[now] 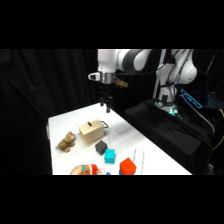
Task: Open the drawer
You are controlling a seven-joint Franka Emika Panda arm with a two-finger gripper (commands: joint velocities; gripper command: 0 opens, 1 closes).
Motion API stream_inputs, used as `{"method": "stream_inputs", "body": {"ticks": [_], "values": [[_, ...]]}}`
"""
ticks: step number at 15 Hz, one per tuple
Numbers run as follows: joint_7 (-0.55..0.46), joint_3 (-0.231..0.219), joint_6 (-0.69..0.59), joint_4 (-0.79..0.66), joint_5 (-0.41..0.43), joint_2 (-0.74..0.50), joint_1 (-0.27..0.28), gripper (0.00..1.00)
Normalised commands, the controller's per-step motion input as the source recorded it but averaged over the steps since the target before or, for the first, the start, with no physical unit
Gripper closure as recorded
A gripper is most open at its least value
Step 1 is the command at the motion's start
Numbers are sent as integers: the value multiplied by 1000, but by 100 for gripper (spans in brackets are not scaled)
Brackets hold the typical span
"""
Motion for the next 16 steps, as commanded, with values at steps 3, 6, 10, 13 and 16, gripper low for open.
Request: {"method": "stream_inputs", "body": {"ticks": [3, 6, 10, 13, 16], "values": [[-309, -40, 331, -86, 216, 83, -20, 0], [-318, -25, 315, -61, 255, 119, -25, 0], [-325, 1, 293, -60, 268, 115, -47, 0], [-308, 39, 263, -44, 252, 111, -78, 0], [-230, 64, 284, -25, 185, 138, -94, 0]]}}
